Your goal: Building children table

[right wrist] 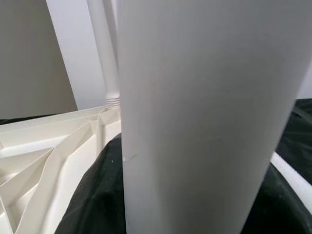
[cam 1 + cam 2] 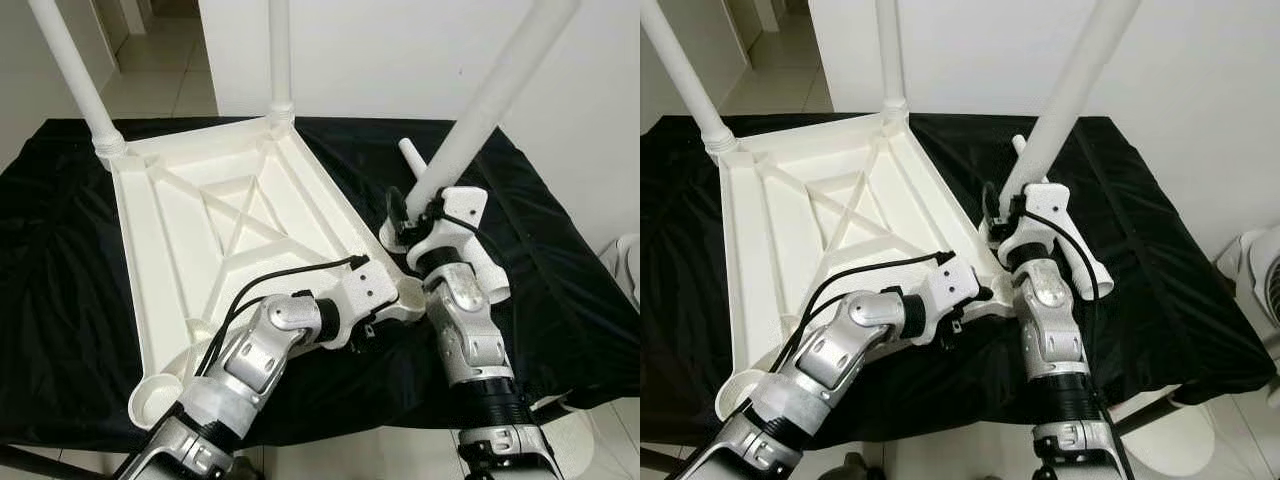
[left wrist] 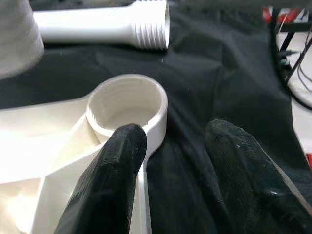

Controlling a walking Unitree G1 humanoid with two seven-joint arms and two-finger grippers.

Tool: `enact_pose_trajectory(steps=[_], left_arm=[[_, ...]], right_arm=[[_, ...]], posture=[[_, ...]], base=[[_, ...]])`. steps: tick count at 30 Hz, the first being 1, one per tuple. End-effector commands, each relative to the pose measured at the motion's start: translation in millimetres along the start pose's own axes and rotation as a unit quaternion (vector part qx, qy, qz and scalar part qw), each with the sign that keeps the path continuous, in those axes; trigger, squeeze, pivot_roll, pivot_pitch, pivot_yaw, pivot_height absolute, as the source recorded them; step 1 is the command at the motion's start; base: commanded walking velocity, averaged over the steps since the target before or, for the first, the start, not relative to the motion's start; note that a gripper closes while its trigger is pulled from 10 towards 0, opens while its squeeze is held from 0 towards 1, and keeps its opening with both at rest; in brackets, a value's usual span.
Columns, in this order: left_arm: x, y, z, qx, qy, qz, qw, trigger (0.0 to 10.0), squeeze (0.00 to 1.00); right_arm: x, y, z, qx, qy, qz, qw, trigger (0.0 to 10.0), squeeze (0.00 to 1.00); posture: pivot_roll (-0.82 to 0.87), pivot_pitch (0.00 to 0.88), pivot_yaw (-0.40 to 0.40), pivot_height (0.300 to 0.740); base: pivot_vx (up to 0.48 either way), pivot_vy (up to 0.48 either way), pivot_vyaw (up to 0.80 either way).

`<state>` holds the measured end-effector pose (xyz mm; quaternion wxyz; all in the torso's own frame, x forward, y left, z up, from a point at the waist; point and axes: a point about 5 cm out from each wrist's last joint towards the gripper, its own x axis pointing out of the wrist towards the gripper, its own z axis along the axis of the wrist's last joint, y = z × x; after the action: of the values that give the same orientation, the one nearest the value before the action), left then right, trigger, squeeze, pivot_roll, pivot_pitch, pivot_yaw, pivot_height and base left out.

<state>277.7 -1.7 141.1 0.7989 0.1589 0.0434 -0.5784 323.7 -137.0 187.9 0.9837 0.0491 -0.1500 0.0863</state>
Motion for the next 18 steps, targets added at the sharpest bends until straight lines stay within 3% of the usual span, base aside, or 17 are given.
enact_pose_trajectory(steps=[1, 10, 18], left_arm=[[2.3, 8.2, -1, -0.001, 0.010, 0.076, 0.997, 10.0, 0.00], [3.4, 16.7, -8, -0.011, 0.028, 0.112, 0.993, 10.0, 0.00], [-6.0, 34.3, -3, -0.016, 0.019, 0.153, 0.988, 10.0, 0.00]], right_arm=[[-0.7, 1.9, 4, -0.008, -0.006, 0.005, 1.000, 10.0, 0.00], [-8.7, 2.9, 6, -0.010, -0.005, 0.015, 1.000, 10.0, 0.00], [-22.4, 4.8, 0, -0.017, 0.022, 0.046, 0.999, 10.0, 0.00]], posture=[[0.05, 0.035, 0.006, 0.740], [0.03, 0.033, 0.009, 0.740], [0.04, 0.021, -0.032, 0.740]], base=[[0.000, 0.000, 0.00], [0.000, 0.000, 0.00], [0.000, 0.000, 0.00]])
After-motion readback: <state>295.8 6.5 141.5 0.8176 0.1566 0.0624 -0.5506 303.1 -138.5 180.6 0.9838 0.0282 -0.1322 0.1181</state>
